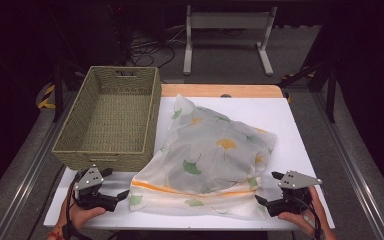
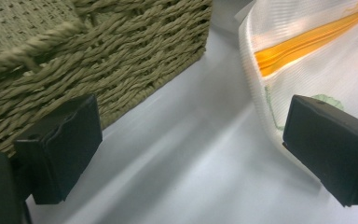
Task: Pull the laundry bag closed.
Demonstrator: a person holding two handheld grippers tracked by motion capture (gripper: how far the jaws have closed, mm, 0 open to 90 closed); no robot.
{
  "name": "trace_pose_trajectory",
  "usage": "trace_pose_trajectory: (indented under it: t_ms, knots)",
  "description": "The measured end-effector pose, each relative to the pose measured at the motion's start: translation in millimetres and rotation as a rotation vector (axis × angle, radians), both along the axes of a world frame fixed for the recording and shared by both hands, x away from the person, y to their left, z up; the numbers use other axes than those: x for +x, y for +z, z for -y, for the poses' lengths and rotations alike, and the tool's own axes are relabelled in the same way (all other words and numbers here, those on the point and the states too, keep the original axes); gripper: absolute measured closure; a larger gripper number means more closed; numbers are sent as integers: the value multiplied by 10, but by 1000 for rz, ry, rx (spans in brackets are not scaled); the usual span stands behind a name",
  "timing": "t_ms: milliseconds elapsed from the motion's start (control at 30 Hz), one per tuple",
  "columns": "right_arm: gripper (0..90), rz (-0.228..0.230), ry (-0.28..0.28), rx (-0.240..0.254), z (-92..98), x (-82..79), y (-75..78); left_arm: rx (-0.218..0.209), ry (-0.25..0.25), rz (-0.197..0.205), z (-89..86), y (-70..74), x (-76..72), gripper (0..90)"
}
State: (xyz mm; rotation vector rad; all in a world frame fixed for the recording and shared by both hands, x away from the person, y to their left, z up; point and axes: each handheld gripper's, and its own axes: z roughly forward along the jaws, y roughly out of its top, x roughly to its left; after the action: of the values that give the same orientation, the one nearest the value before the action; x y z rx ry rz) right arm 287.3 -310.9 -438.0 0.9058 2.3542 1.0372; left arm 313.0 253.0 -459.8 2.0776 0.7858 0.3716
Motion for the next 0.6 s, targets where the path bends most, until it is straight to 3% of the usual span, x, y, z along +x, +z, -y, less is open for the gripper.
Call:
trace_pose_trajectory:
  t_ms: [200, 600]
  knots:
    - [59, 18, -16, 8, 84, -1, -43, 6, -26, 1, 32, -2, -17, 58]
    - [74, 25, 2, 22, 72, -21, -38, 19, -21, -14, 53, -17, 6, 61]
